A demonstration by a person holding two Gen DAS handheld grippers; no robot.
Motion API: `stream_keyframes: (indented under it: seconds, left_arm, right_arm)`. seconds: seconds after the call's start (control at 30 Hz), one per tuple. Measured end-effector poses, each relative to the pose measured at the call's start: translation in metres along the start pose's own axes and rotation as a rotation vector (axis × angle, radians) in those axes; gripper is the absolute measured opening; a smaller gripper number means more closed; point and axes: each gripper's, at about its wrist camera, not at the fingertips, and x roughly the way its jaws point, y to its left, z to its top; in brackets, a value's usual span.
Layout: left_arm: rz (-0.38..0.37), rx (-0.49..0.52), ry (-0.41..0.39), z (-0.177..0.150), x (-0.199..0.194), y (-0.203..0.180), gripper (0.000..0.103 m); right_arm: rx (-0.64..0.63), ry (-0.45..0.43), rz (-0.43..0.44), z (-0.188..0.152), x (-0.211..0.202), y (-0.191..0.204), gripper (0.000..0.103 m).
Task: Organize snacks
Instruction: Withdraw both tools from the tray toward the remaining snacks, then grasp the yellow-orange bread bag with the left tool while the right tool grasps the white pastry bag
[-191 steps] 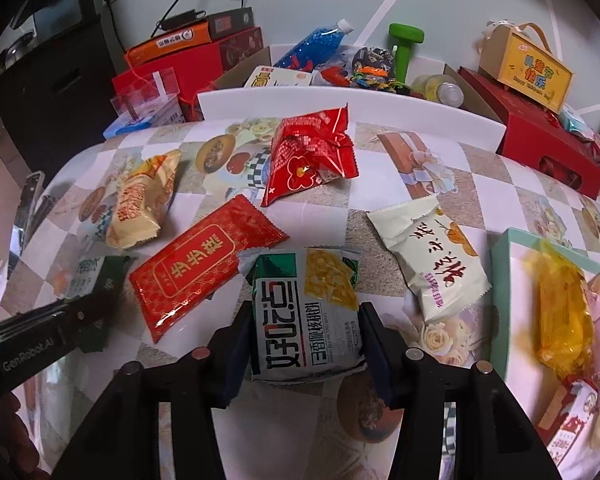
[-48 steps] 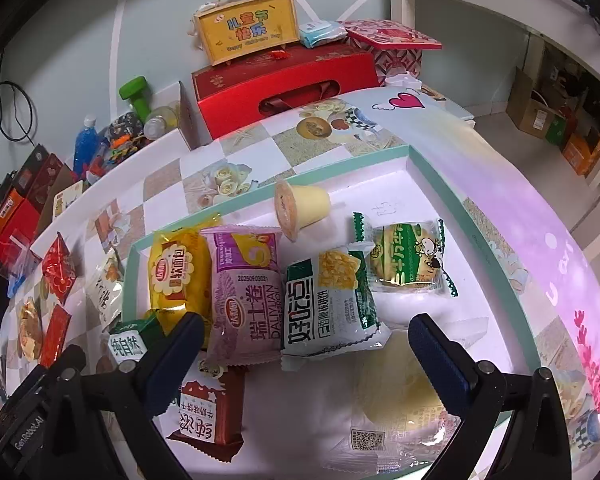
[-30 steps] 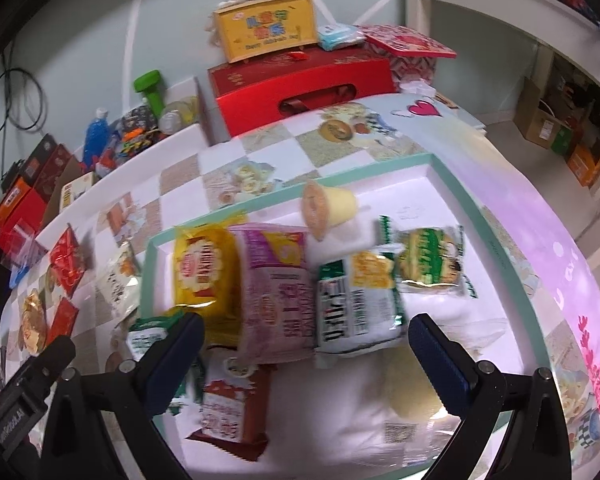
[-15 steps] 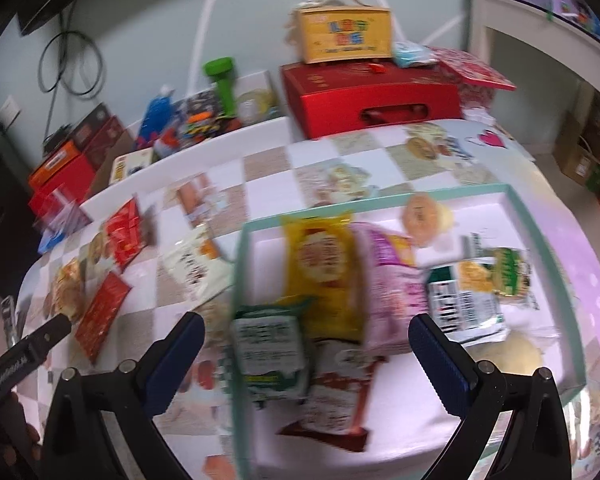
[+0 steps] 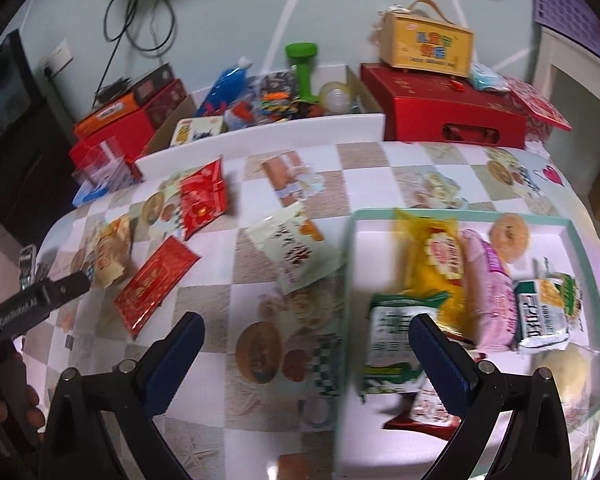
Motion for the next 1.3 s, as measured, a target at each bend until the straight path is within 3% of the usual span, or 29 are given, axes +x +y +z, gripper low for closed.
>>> stream_keyframes:
  seconds: [0.33,0.5,0.7,0.8,1.2,1.3]
  left_arm:
    - [-0.048,-0.031,0.010,0.011,0.011,0.014,0.103]
    - [-0.079,-0.023,0.002,0.022,0.016,0.012,0.103]
    - [-0.109,0.003,0.014,0.036,0.034,0.004,0.102]
    - [-0.138,-0.013,0.036,0.044,0.046,0.004,0.094]
    - [-0.125,-0.012,0.092,0.058,0.084,0.001,0.072]
    - [-0.134,-0.012,0.107,0.057,0.090,0.000,0.061]
  right_arm:
    - [-0.050,0.013,0.065,0.016,0.026,0.020,0.103]
    - [-0.113,0.025,0.052,0.030,0.047,0.029,0.103]
    - [-0.159,0.054,0.048,0.049,0.071,0.032,0.092]
    - [-0.190,0.068,0.032,0.056,0.082,0.034,0.085]
    - [-0.233,0.149,0.002,0.064,0.121,0.027,0.082]
    - [-0.233,0.166,0.004,0.059,0.126,0.026,0.071]
